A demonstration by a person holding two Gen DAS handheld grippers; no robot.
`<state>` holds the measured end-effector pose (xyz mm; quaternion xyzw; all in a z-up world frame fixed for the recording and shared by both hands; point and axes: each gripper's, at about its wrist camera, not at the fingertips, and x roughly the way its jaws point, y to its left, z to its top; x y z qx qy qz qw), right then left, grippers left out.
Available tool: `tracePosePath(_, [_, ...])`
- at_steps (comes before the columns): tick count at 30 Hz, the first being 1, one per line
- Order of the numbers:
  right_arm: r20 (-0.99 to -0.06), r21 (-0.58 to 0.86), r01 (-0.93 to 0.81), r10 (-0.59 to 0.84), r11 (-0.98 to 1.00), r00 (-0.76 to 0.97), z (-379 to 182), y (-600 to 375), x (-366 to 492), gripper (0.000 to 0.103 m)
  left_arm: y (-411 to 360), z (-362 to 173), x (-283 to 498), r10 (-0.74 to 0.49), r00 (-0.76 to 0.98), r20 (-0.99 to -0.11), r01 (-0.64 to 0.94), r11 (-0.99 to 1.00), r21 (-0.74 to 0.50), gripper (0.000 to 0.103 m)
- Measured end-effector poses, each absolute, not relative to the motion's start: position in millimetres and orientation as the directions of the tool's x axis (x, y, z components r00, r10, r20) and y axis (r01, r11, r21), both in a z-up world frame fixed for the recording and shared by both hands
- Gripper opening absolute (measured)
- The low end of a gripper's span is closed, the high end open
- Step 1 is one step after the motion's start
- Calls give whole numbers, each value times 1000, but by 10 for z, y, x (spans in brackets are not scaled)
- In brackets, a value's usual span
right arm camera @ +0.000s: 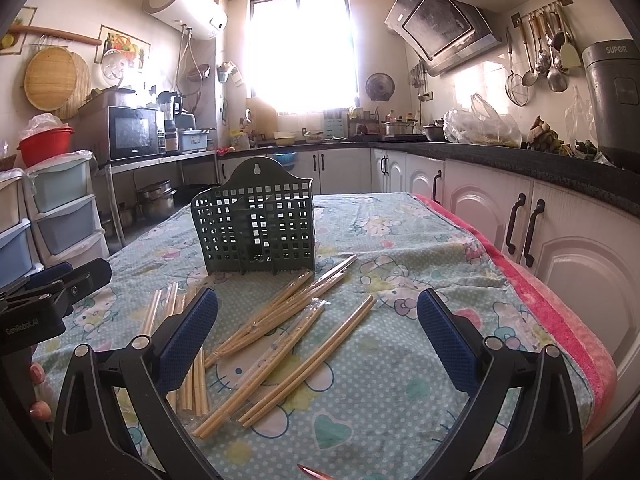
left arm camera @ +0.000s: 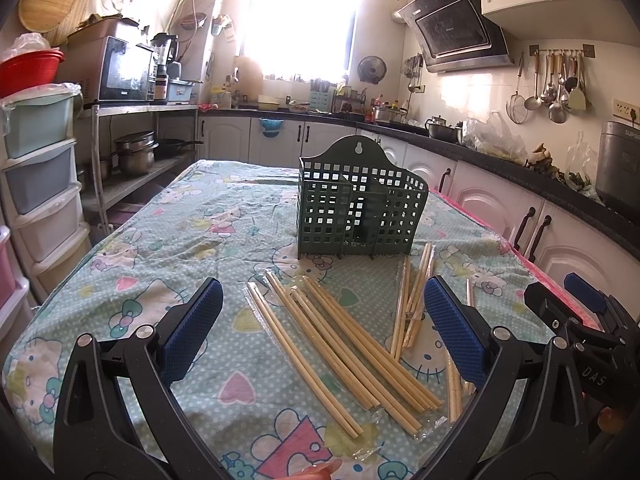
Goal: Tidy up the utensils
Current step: 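Move both tools toward the loose bamboo chopsticks beside the green basket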
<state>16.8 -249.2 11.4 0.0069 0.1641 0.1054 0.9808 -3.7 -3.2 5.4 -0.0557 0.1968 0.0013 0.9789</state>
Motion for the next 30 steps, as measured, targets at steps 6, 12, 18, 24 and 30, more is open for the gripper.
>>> tracePosePath(6, [-308, 52, -203, 209, 978, 928, 111, -2505, 155, 97, -30, 54, -39, -18, 922, -386, -26, 994, -109, 93])
tracePosePath(12, [-305, 53, -202, 209, 978, 929, 107, -2513, 153, 97, -35, 66, -44, -21, 923, -383, -24, 994, -111, 93])
tracePosePath(18, [-305, 53, -204, 210, 978, 929, 109, -2517, 153, 97, -29, 57, -46, -20, 923, -385, -25, 993, -112, 93])
tracePosePath(24, [-321, 46, -213, 217, 976, 922, 107, -2500, 184, 97, -29, 60, -39, -25, 921, -388, -23, 993, -117, 93])
tracePosePath(30, [-347, 35, -234, 231, 972, 909, 90, -2447, 278, 97, 66, 25, 12, -19, 917, -399, -39, 990, -137, 93])
